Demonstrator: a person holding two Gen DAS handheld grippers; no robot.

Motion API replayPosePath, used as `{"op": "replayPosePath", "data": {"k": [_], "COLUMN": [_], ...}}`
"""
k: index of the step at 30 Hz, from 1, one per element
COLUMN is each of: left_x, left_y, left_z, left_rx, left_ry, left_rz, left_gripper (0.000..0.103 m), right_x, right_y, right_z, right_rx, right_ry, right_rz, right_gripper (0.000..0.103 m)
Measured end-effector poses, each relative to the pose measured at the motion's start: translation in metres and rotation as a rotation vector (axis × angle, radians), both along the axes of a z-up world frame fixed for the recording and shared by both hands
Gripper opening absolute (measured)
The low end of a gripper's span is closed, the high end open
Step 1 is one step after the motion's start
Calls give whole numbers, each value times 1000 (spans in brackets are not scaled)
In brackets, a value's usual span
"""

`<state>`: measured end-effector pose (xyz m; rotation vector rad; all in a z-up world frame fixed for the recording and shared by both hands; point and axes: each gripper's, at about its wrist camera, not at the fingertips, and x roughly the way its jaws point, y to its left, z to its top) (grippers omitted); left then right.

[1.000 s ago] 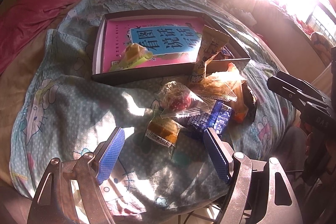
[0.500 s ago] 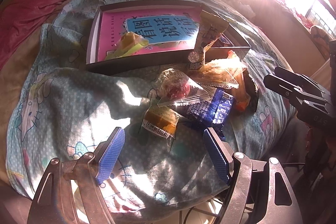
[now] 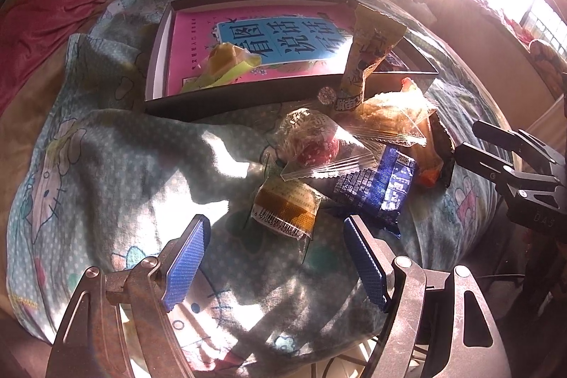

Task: Organize snacks
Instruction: 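Lower both tools toward the remaining snacks beside the tray, then grasp the orange cake packet with the left tool while the right tool grasps the green bean bag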

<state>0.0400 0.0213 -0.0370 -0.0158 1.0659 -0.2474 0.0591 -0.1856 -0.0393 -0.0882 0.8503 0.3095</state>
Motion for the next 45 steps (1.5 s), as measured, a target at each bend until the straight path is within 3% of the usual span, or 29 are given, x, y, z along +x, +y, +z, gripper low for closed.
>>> {"op": "replayPosePath", "data": {"k": [12, 29, 35, 37, 45], "left_x": [5, 14, 18, 18, 20], "left_y": [-3, -2, -3, -3, -3], "left_z": [-7, -11, -12, -13, -15], "left_rx": [9, 39, 37, 33, 5], "left_ry": [8, -3, -10, -10, -4], "left_rz": [-7, 14, 9, 8, -1], "left_gripper": [79, 79, 79, 79, 79], "right_x": [7, 40, 50, 52, 54], "right_y": [4, -12, -12, -11, -19], "right_z": [-19, -32, -34, -34, -34], "right_rx": [-84, -7, 19, 30, 104], "right_ry": [33, 41, 41, 37, 45], "right_rz": [12, -23, -21, -16, -28], "right_gripper": [72, 71, 57, 47, 38]}}
